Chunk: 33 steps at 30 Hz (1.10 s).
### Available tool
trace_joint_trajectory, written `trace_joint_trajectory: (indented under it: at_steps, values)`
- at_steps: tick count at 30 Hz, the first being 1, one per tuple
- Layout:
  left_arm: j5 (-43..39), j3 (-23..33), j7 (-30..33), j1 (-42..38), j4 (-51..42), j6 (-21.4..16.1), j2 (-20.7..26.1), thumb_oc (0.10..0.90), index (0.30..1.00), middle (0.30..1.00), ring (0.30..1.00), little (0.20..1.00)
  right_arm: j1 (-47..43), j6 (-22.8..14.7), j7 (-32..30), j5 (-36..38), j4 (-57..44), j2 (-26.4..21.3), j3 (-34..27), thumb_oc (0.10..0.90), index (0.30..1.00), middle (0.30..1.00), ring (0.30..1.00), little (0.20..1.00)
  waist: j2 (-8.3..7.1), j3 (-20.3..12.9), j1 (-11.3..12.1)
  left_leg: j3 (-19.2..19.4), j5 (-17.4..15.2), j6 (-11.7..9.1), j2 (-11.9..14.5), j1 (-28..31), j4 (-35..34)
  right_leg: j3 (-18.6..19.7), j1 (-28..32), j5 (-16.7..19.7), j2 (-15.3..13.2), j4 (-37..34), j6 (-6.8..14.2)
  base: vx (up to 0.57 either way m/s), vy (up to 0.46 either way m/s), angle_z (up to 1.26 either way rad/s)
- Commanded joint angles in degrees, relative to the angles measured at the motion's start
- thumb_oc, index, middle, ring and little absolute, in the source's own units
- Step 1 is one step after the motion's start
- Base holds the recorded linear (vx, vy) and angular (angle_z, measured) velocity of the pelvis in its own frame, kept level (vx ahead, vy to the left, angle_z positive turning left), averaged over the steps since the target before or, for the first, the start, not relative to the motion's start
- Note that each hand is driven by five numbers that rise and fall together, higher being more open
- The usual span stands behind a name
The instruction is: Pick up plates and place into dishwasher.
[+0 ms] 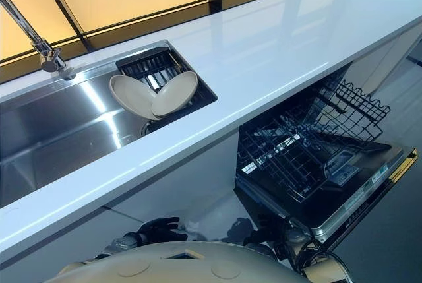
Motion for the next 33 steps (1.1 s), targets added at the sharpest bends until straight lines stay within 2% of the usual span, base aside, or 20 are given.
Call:
trace_joint_trajectory:
  at_steps: [1, 12, 33]
  values:
    - [0.1, 0.4, 0.3, -2.5, 2.7, -1.3, -2.0, 0.8, 0.9, 0.9, 0.9, 0.9, -0.8, 0.6, 1.4, -1.7, 3.0, 1.9, 2.6, 0.8, 0.9, 0.9, 0.9, 0.9, -1.94, 0.6, 0.4, 0.3, -1.1, 2.1, -3.2, -1.0, 0.3, 1.0, 1.0, 0.3, 0.6, 0.3, 1.3, 0.0, 0.0, 0.0]
    - [0.1, -0.2, 0.9, -2.7, 2.7, -1.6, -2.3, 0.8, 0.9, 0.9, 0.9, 0.9, -0.8, 0.6, 1.1, -1.4, 3.1, 1.9, 2.9, 0.8, 0.9, 0.9, 0.9, 0.9, -2.07, 1.0, 0.1, -0.4, -1.3, 2.3, -3.3, -0.7, 0.3, 2.1, 1.1, 0.2, 0.7, 0.3, 1.2, 0.0, 0.0, 0.0]
    - [0.2, -0.1, 1.4, -2.6, 3.0, -1.6, -2.4, 0.8, 0.9, 0.9, 0.9, 0.9, -0.7, 0.7, 0.8, -1.6, 3.1, 2.3, 3.0, 0.8, 0.9, 0.9, 0.9, 0.9, -2.13, 1.0, 0.3, 0.0, -1.7, 2.4, -3.4, -0.2, 0.3, 1.6, 1.5, 0.2, 0.6, 0.3, 1.5, 0.0, 0.0, 0.0]
